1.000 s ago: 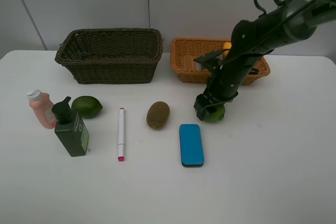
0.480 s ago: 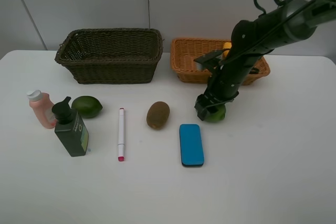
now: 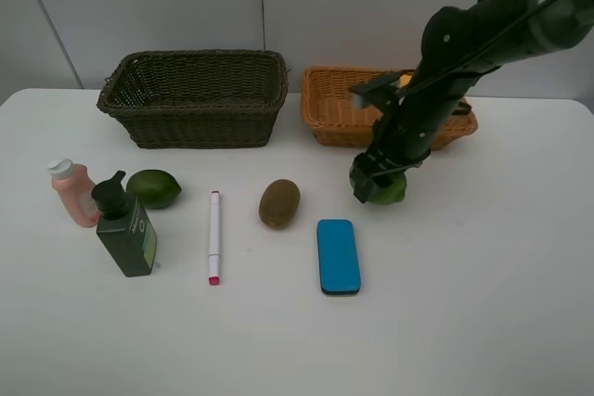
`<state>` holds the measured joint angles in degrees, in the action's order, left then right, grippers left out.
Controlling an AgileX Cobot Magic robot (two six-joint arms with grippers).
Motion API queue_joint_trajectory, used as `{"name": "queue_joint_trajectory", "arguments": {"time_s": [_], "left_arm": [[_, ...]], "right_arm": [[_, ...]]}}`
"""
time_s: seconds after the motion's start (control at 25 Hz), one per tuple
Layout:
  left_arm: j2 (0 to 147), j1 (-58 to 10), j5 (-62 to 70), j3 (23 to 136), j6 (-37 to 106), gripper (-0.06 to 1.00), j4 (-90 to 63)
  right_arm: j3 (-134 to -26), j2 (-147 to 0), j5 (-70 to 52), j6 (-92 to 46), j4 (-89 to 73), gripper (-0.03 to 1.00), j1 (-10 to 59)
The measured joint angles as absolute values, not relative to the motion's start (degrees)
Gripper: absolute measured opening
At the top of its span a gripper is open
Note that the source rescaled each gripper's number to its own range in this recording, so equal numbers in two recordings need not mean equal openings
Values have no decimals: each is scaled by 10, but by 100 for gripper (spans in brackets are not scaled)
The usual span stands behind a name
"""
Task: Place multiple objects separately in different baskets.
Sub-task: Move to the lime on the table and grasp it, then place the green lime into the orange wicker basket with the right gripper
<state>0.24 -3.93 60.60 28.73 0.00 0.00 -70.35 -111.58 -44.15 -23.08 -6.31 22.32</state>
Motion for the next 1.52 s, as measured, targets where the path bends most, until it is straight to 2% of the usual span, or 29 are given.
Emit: {"name": "queue_joint_trajectory", "arguments": {"time_s": [0.24,0.56,1.0,1.52], "left_arm": [[2,-39,606,287,0,100,0],[2,-39,606,287,0,100,0],[2,-39,606,287,0,100,0],[2,-39,606,287,0,100,0]], "right_arm": [[-727,-1079,-468,-225,-53,37,223],[-808,-1076,-477,-143,69,37,223],[-840,-1083,-367,-92,172,37,218],[-840,-1163,-248,-74,153,37,131]]}}
